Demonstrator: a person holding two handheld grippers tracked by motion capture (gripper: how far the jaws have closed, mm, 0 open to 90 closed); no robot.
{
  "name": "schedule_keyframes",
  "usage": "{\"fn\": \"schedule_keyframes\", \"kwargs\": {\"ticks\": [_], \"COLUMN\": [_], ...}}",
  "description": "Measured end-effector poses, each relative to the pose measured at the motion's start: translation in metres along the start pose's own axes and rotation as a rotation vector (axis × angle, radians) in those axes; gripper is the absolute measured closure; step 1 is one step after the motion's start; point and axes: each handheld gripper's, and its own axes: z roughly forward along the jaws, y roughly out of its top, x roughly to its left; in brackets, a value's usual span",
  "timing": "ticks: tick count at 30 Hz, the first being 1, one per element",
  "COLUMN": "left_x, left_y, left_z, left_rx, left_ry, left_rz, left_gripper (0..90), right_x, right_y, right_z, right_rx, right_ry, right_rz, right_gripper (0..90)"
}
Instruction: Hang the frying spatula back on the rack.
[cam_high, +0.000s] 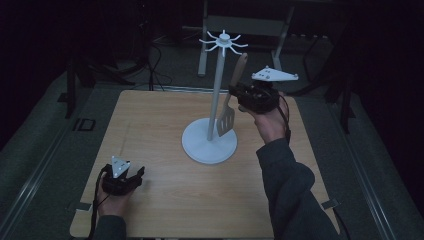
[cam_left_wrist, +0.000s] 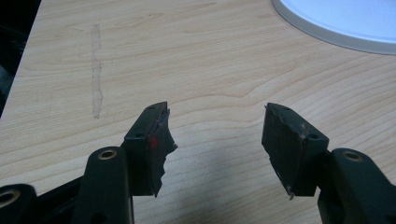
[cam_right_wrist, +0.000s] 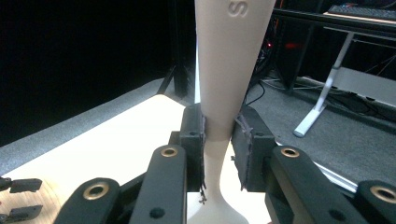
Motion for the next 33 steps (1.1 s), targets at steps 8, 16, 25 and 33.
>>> {"fn": "schedule_keyframes", "kwargs": {"ticks": [8, 16, 25, 33], "left_x": [0.0, 0.0, 0.0, 0.0], "left_y": [0.0, 0.0, 0.0, 0.0], "left_z": [0.0, 0.0, 0.0, 0.0], "left_rx": [0.0, 0.001, 0.0, -0.002], "left_ry": [-0.001, -0.001, 0.0, 0.002], "left_rz": [0.0, -0.001, -0.001, -0.003], "left_gripper": [41.8, 41.8, 41.8, 41.8], "right_x": [-0.001, -0.001, -0.002, -0.002], "right_y": [0.002, 0.005, 0.007, 0.009], "right_z": [0.002, 0.005, 0.009, 0.011], "right_rx": [0.011, 0.017, 0.028, 0.032], "right_ry": [-0.002, 0.0, -0.002, -0.004], "right_rz": [-0.001, -0.004, 0.0, -0.004], "right_gripper": [74.9, 75.0, 75.0, 74.9]}}
